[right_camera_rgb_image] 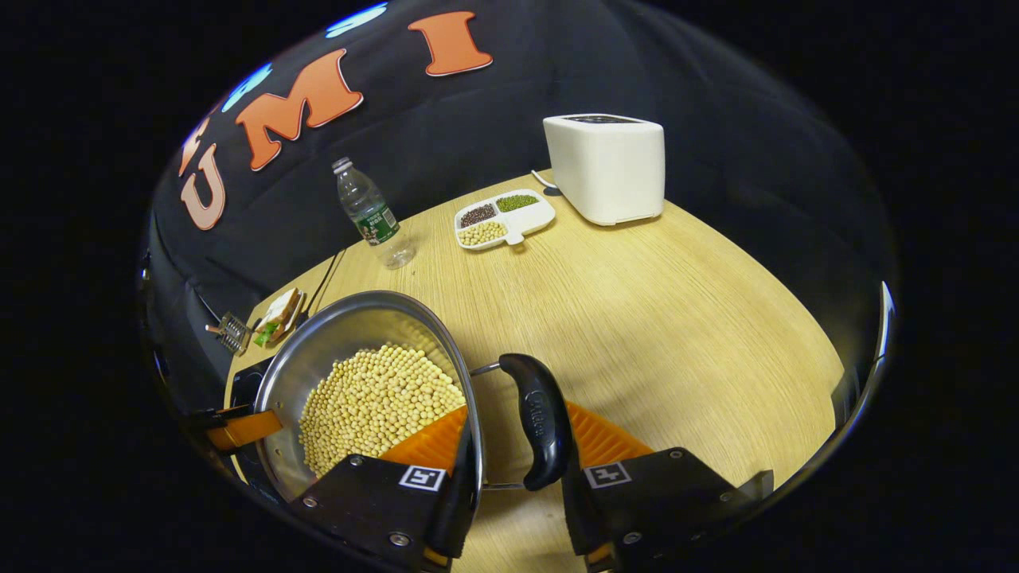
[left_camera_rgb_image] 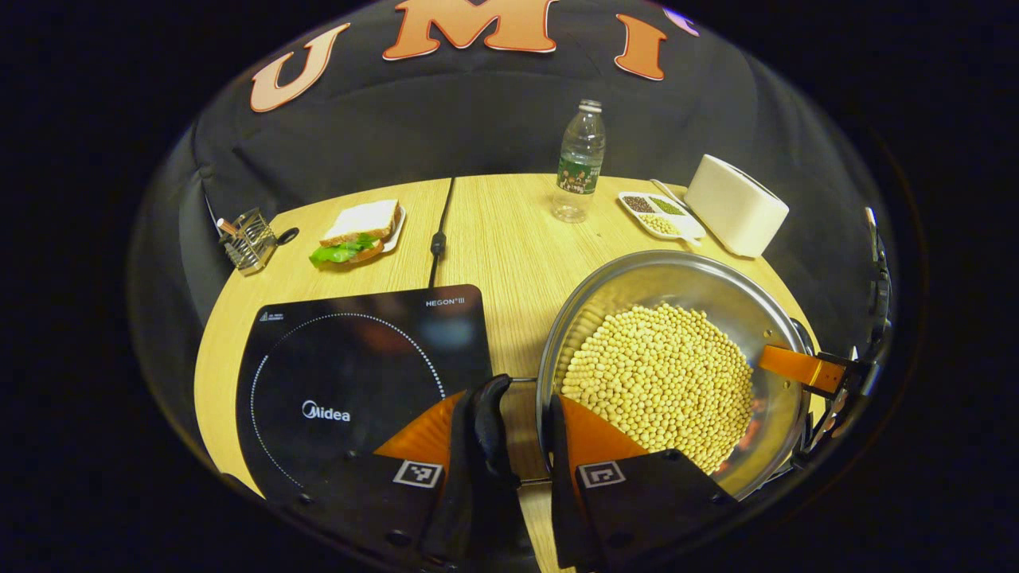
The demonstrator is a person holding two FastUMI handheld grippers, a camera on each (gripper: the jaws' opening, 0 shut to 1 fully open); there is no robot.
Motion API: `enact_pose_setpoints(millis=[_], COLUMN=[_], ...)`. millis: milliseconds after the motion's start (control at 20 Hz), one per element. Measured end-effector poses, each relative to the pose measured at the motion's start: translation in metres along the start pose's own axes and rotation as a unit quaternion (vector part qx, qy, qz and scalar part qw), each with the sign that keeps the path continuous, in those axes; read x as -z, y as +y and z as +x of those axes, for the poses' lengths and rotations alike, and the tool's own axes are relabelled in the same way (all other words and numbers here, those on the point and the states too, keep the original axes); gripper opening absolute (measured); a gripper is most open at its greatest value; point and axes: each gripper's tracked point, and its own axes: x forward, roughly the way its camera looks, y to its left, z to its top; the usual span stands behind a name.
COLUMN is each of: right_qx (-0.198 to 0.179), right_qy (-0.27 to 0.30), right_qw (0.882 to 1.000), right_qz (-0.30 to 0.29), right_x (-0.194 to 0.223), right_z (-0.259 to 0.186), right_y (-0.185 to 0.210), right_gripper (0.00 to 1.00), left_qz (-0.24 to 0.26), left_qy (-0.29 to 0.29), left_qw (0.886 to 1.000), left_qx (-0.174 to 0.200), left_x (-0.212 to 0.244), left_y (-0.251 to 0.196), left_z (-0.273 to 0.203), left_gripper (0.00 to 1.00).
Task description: First push the handle of the pot to place it horizontally, then grasp the pot with both hands and set it on the induction cooktop.
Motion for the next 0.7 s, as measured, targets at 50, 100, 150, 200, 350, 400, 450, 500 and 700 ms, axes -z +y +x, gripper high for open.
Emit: enact_pose_setpoints(millis=[50,100,150,200,350,400,450,500,700], right_qx=[-0.001,-0.003,-0.005,-0.007,-0.015,-0.018,-0.022,-0.027,-0.046], right_qy=[-0.001,-0.003,-0.005,-0.006,-0.011,-0.012,-0.012,-0.01,-0.011], right_qw=[1.0,1.0,1.0,1.0,1.0,1.0,1.0,0.999,0.999], right_qz=[0.003,0.006,0.007,0.009,0.012,0.013,0.016,0.018,0.016], right_x=[-0.003,-0.006,-0.01,-0.013,-0.022,-0.023,-0.025,-0.025,-0.025], right_z=[-0.004,-0.007,-0.009,-0.013,-0.026,-0.03,-0.034,-0.038,-0.049], right_y=[0.003,0.006,0.011,0.016,0.035,0.043,0.053,0.062,0.106], right_gripper=[0.49,0.45,0.45,0.44,0.49,0.49,0.49,0.49,0.49], left_qz=[0.002,0.003,0.004,0.006,0.004,0.005,0.006,0.006,-0.005], left_qy=[-0.002,-0.005,-0.007,-0.007,-0.011,-0.013,-0.015,-0.016,-0.021], left_qw=[1.0,1.0,1.0,1.0,1.0,1.0,1.0,1.0,1.0], left_qx=[0.0,0.001,0.003,0.004,0.005,0.003,0.0,-0.003,-0.016], left_x=[-0.005,-0.01,-0.015,-0.02,-0.035,-0.041,-0.044,-0.049,-0.055], left_y=[0.001,0.004,0.006,0.01,0.025,0.033,0.041,0.052,0.093], left_z=[-0.004,-0.007,-0.011,-0.016,-0.032,-0.038,-0.045,-0.052,-0.076], left_gripper=[0.48,0.48,0.48,0.48,0.48,0.48,0.48,0.48,0.48])
